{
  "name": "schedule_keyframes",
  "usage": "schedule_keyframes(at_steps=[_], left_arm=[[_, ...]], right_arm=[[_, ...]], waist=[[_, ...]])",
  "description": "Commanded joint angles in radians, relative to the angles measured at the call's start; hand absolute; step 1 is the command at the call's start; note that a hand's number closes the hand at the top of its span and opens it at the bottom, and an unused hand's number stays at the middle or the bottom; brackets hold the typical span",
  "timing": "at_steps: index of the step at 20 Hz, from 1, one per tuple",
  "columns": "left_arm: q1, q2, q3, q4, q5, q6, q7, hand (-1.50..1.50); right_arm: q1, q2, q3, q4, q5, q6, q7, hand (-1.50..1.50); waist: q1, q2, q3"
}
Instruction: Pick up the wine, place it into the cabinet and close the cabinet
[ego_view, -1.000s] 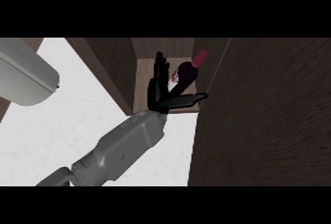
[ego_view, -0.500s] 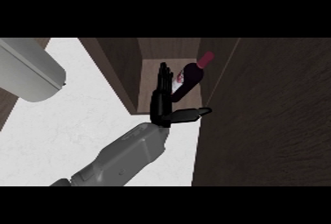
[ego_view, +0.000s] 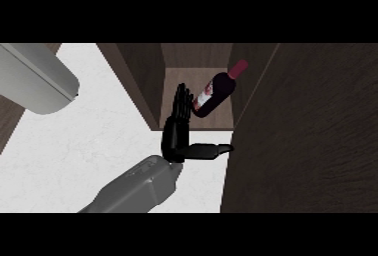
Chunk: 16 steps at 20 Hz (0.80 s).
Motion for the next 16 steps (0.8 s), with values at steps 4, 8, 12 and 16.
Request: schedule_keyframes(at_steps=[4,8,12,16], left_arm=[[0.156,0.144,-0.019,-0.27,-0.114,-0.04,0.048,-1.5],[0.241,0.231,-0.063,-0.51,-0.183,0.068,0.12,-1.5],[0.281,0.36,-0.025,-0.597,-0.2,-0.042,0.169,-1.5],[0.375,0.47,-0.025,-0.737,-0.22,-0.103,0.154,-1.5]], right_arm=[[0.035,-0.021,-0.053,0.044,-0.01,0.039,-0.084,-1.5],[0.022,0.0,0.012,-0.017,0.054,-0.009,-0.015,-1.5],[0.009,-0.042,-0.016,0.056,-0.045,0.08,-0.056,1.5],[0.057,-0.104,0.033,-0.105,-0.059,0.139,0.02,1.5]], waist=[[0.005,-0.001,0.001],[0.008,-0.003,0.0],[0.01,-0.001,0.001],[0.009,-0.005,0.0]])
